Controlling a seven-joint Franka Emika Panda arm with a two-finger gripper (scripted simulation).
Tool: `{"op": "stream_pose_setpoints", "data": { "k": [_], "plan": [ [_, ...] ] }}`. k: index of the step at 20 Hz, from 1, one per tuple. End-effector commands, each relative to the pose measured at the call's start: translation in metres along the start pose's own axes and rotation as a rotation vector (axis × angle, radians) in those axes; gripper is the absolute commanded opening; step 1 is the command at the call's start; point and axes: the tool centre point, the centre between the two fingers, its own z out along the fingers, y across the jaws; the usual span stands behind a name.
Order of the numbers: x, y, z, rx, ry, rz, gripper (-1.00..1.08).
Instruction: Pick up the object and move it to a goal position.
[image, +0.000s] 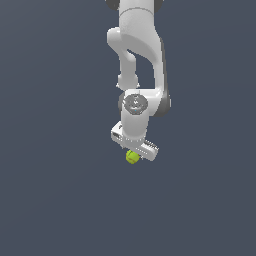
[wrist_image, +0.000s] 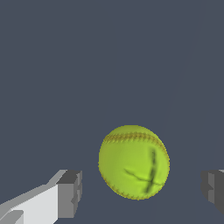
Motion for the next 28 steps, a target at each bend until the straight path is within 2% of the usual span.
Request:
{"op": "stream_pose_setpoints", "data": {
  "k": [1, 10, 11, 23, 28],
  "plan": [
    [-0.001, 0.000, 0.013, -0.001, -0.001, 0.001, 1.00],
    [0.000, 0.000, 0.038, -0.001, -0.001, 0.003, 1.00],
    [0.000, 0.000, 0.038, -0.001, -0.001, 0.003, -1.00],
    [0.000, 0.000, 0.037, -0.001, -0.001, 0.003, -1.00],
    [0.002, 0.005, 0.024, 0.000, -0.001, 0.003, -1.00]
  ]
}}
